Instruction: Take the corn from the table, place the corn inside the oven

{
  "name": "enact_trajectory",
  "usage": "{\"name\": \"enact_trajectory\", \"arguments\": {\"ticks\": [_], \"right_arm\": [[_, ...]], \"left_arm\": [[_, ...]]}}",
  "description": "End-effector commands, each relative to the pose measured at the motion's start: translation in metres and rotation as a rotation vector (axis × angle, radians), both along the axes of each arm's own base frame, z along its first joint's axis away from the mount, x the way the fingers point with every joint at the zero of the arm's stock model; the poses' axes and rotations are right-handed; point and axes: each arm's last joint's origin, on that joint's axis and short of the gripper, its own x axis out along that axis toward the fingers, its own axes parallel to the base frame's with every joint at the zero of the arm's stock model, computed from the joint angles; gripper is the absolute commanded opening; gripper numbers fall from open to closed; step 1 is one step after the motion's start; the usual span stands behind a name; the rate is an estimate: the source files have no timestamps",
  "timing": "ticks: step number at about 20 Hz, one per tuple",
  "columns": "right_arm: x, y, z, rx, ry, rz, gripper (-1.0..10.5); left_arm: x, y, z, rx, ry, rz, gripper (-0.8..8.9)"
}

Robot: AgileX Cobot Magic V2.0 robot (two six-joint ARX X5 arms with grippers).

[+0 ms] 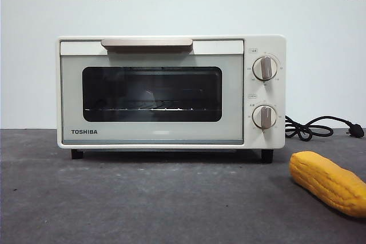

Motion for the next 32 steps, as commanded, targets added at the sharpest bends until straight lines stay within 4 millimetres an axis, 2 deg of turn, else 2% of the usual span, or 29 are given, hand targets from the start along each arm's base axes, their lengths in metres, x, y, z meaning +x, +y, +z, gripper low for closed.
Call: {"name": "enact_trajectory", "arguments": {"ticks": [1, 6, 9, 25, 32], "right_arm": [[0.0004, 0.0003, -0.0027, 0.082, 0.024, -0.001, 0.0], [0.0005, 0.0003, -0.0027, 0.305, 0.078, -0.04, 0.0], [0.0005, 0.0003, -0.0027, 0.378, 0.095, -0.052, 0.0], [0.0006, -0.0003, -0.0027, 0.389, 0.094, -0.074, 0.0], [0.0012, -0.0018, 0.0008, 0.386, 0.055, -0.12, 0.0]], "left_arm": [[0.0004, -0.0002, -0.0013, -0.029, 0.001, 0.002, -0.03], [0.0005, -0.0001, -0.0008, -0.094, 0.001, 0.012, -0.03], [0.0006, -0.0002, -0.0002, -0.171, 0.001, 0.021, -0.03], [0.0006, -0.0004, 0.0003, -0.326, 0.01, 0.032, -0.04], [0.0001, -0.0034, 0.0039, -0.414, 0.015, -0.064, -0.04]]}}
